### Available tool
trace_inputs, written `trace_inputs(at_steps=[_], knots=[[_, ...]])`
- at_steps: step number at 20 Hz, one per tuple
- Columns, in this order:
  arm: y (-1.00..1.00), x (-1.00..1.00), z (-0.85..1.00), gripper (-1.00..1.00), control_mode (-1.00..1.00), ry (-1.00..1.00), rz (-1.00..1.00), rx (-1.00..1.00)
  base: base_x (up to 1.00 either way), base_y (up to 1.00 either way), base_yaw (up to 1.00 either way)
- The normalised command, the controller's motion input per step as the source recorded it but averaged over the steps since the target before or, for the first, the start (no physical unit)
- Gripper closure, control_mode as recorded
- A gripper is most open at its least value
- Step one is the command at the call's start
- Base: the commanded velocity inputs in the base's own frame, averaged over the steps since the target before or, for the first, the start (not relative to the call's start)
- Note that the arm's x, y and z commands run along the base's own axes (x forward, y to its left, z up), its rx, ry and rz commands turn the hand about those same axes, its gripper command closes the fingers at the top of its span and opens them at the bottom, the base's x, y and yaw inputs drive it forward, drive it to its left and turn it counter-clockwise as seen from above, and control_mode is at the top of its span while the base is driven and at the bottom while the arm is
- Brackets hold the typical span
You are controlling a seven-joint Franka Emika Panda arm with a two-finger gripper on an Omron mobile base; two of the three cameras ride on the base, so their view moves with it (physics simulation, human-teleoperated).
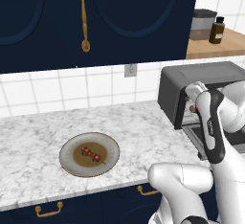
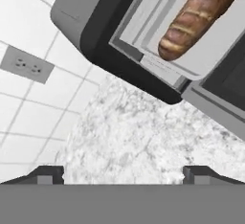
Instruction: Pick up the kebab skewer and baguette bread, and place them inside the toaster oven. Close the toaster oven door and start by setting the timer.
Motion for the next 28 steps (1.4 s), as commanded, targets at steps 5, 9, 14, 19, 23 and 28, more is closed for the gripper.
trace_inputs(at_steps=[5,9,14,19,23,28], knots=[[0.55,-0.11,0.16,-1.0,-1.0,0.05,0.24,-0.1,0.0,0.0,0.0],[0.55,-0.25,0.11,-1.0,-1.0,0.05,0.25,-0.13,0.0,0.0,0.0],[0.82,-0.37,0.05,-1.0,-1.0,0.07,0.21,-0.23,0.0,0.0,0.0],[0.89,-0.37,0.01,-1.0,-1.0,0.03,0.18,-0.27,0.0,0.0,0.0],[0.9,-0.18,0.0,-1.0,-1.0,0.0,0.12,-0.3,0.0,0.0,0.0],[0.84,0.0,-0.03,-1.0,-1.0,0.0,0.15,-0.29,0.0,0.0,0.0]])
